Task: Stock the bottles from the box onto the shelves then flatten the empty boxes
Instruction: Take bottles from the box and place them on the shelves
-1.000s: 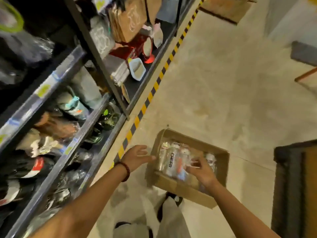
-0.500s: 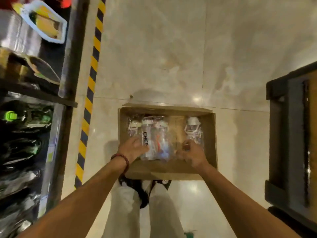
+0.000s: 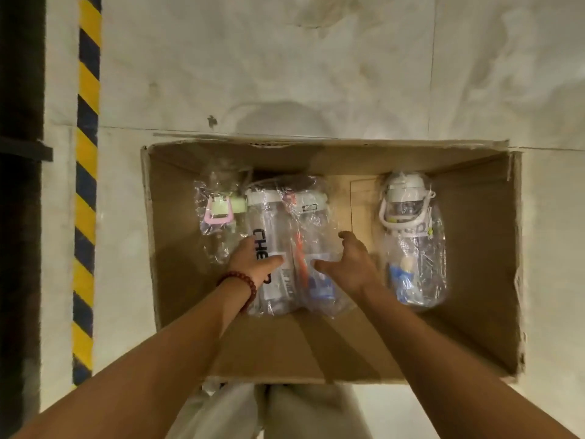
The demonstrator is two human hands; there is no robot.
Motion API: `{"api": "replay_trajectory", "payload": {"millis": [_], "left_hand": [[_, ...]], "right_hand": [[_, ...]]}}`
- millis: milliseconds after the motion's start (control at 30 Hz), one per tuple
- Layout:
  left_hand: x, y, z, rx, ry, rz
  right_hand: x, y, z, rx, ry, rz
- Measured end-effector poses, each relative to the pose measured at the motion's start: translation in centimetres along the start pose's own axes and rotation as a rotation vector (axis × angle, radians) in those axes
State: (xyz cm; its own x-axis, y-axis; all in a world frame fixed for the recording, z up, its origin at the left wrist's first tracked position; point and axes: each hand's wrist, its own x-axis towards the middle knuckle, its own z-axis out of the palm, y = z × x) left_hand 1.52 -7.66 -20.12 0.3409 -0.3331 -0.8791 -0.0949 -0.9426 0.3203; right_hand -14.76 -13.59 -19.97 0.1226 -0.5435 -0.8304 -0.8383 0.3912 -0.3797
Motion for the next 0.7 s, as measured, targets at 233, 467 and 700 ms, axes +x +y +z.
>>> {"api": "replay_trajectory", "payload": {"millis": [233,467,700], "left_hand": [[3.4,-2.5,4.4,0.07,0.302,0.074],[4.5,-0.5,6.7,-0.091,0.138,-0.01],[4.8,0.2,6.2,-0.165,-0.025,-0.105]], "right_hand": [[5.6,2.2,3.3,0.075,0.0,-0.011],[6.9,4.1,1.2,0.184,0.044,0.027],[6.0,4.8,-0.2,0.304,0.014,0.076]]}}
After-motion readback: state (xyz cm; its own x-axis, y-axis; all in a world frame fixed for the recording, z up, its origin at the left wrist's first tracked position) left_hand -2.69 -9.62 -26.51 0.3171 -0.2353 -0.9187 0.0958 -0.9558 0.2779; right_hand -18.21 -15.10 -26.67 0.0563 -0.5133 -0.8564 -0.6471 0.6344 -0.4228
